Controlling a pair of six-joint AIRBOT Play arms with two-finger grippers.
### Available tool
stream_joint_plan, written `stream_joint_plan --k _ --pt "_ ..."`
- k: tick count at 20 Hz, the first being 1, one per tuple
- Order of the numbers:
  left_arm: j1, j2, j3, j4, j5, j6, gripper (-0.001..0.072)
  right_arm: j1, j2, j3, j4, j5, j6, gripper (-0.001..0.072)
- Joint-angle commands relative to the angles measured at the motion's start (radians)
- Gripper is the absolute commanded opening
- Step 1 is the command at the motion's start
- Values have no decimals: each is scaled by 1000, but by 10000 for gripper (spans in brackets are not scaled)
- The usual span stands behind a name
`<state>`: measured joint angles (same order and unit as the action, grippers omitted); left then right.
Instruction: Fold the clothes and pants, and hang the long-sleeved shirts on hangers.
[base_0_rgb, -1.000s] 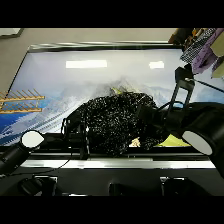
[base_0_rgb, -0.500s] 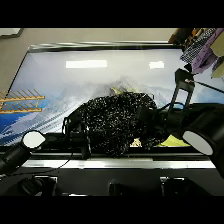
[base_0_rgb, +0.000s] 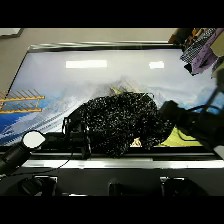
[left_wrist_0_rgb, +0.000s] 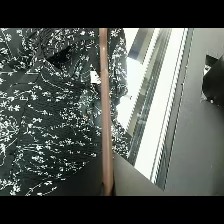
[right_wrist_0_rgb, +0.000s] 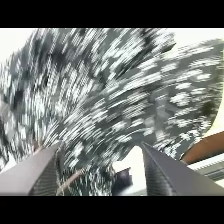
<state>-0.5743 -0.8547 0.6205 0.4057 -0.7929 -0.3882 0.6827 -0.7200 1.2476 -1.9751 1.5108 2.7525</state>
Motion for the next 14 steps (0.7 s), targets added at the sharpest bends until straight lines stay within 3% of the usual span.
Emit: stream_joint_plan --k 1,2,3,4,6,8,9,12,14 --pt "-1 0 1 0 1 0 20 -203 37 15 67 8 -3 561" --pt "-1 0 1 0 1 0 20 -332 37 15 187 -49 -97 564" --pt "-1 0 1 0 1 0 20 -460 35 16 334 -117 -254 563" --pt "-1 0 1 0 1 0 20 -586 26 20 500 -158 -485 561" --pt "-1 0 1 0 1 0 20 -786 -13 31 758 -87 -978 557" --pt "-1 0 1 0 1 -1 20 -856 -49 31 819 25 -1464 557" --pt "-1 0 1 0 1 -1 20 -856 -64 31 816 57 -1639 557" --pt "-1 0 1 0 1 -1 20 -856 -106 31 843 92 -1939 559" --pt "-1 0 1 1 1 -1 20 -856 -132 31 877 87 -2071 559"
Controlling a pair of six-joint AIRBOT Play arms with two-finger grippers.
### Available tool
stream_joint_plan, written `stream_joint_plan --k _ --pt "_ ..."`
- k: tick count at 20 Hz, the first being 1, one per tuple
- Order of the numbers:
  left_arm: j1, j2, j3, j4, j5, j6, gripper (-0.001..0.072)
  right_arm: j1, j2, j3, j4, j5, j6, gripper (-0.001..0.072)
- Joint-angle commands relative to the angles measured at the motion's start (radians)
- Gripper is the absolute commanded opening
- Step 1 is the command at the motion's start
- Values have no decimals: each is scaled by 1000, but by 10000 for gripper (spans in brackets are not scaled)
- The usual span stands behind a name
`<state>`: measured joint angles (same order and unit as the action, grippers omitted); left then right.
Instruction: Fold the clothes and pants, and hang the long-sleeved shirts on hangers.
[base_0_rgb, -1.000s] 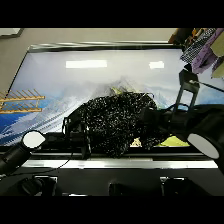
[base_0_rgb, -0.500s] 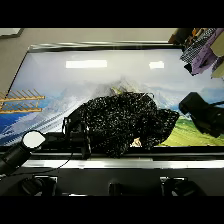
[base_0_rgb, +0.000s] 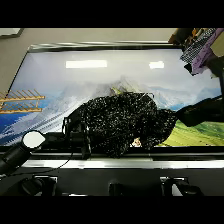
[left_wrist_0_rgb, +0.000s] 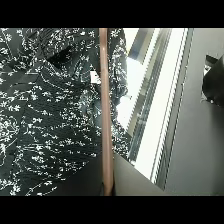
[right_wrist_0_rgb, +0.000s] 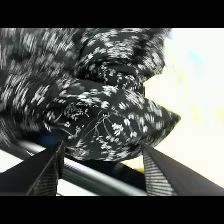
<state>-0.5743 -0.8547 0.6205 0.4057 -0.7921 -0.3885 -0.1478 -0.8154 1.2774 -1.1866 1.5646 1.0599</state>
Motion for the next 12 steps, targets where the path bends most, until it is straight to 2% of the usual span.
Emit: stream_joint_plan --k 1,4,7,12 --pt "-1 0 1 1 0 0 20 -25 -54 1 126 33 -410 559" --pt "-1 0 1 0 0 -1 20 25 -105 1 189 27 -468 560" --pt "-1 0 1 0 0 -1 20 130 -150 1 153 2 -504 560" --pt "-1 0 1 0 0 0 20 244 -170 1 75 -123 -560 560"
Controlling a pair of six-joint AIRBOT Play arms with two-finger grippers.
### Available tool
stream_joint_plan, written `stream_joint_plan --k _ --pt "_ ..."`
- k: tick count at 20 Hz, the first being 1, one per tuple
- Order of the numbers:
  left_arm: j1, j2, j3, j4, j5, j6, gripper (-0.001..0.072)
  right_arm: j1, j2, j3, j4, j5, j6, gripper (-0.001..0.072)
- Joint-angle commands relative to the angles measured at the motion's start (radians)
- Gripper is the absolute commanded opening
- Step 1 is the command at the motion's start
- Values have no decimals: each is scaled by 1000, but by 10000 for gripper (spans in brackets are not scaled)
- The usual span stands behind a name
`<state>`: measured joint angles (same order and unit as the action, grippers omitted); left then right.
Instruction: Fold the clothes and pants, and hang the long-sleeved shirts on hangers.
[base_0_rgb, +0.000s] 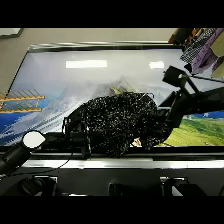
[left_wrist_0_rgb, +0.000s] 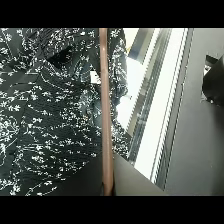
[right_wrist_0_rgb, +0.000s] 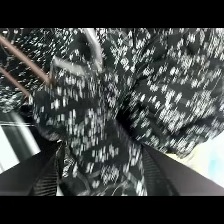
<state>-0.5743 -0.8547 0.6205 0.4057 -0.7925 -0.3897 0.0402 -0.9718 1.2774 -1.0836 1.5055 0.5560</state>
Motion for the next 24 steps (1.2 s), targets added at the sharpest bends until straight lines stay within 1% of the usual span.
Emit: stream_joint_plan --k 1,8,9,10,11,12,13,14,17,18,20,21,23,24 --pt "-1 0 1 0 0 0 20 63 -16 1 -27 -68 -56 560" --pt "-1 0 1 1 0 1 21 65 -74 0 37 15 -56 556" --pt "-1 0 1 0 0 1 20 65 -82 0 46 14 -56 525" --pt "-1 0 1 1 0 1 21 65 -87 0 51 15 -68 461" --pt "-1 0 1 1 0 0 21 65 -89 0 53 14 -77 347" --pt "-1 0 1 1 0 0 21 65 -89 0 53 16 -78 229" --pt "-1 0 1 0 0 0 21 65 -88 0 51 19 -78 64" --pt "-1 0 1 1 0 0 21 65 -88 0 51 26 -78 33" --pt "-1 0 1 1 0 1 27 65 -88 0 51 54 -78 30" --pt "-1 0 1 1 1 1 73 65 -86 0 50 60 -79 29" --pt "3 0 1 2 6 1 235 65 -74 0 50 60 -79 28" --pt "9 0 1 5 9 -2 269 65 -66 0 50 59 -78 28" --pt "37 2 1 4 9 -11 271 65 -46 0 42 60 -78 28" --pt "60 4 1 4 15 -50 291 65 -36 0 34 60 -78 28"
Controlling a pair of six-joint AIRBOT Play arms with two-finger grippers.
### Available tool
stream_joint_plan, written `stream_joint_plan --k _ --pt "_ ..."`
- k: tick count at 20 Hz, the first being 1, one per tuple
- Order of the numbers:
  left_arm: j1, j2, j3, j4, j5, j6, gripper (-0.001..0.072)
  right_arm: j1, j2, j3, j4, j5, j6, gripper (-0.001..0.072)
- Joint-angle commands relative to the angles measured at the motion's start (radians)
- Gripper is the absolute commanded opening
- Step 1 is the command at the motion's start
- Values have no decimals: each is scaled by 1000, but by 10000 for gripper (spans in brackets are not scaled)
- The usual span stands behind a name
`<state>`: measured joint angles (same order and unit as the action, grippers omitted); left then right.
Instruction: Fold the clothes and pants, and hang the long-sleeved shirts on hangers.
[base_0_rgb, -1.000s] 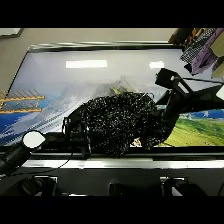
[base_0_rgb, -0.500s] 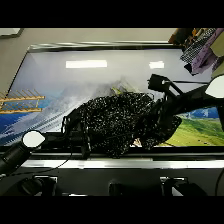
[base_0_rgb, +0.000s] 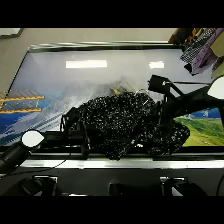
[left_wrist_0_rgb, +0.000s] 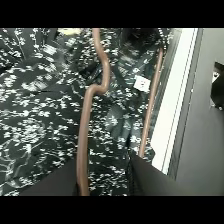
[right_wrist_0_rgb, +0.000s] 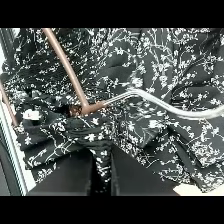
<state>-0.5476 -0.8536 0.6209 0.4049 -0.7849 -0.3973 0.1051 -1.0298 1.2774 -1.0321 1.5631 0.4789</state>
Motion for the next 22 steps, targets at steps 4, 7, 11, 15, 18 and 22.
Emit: stream_joint_plan --k 4,7,11,15,18,22 --pt "173 9 3 5 38 -334 557 0 51 0 -53 0 9 28" --pt "308 46 3 5 37 -562 626 0 63 0 -58 -1 15 28" --pt "487 80 3 6 -68 -752 627 0 76 0 -69 -6 37 28" --pt "428 75 -7 32 -121 -814 627 0 82 0 -85 -11 46 28" --pt "305 59 -16 37 -80 -853 627 0 82 0 -85 -25 64 28" --pt "59 21 -17 325 23 -1041 627 0 82 0 -86 -28 87 28"
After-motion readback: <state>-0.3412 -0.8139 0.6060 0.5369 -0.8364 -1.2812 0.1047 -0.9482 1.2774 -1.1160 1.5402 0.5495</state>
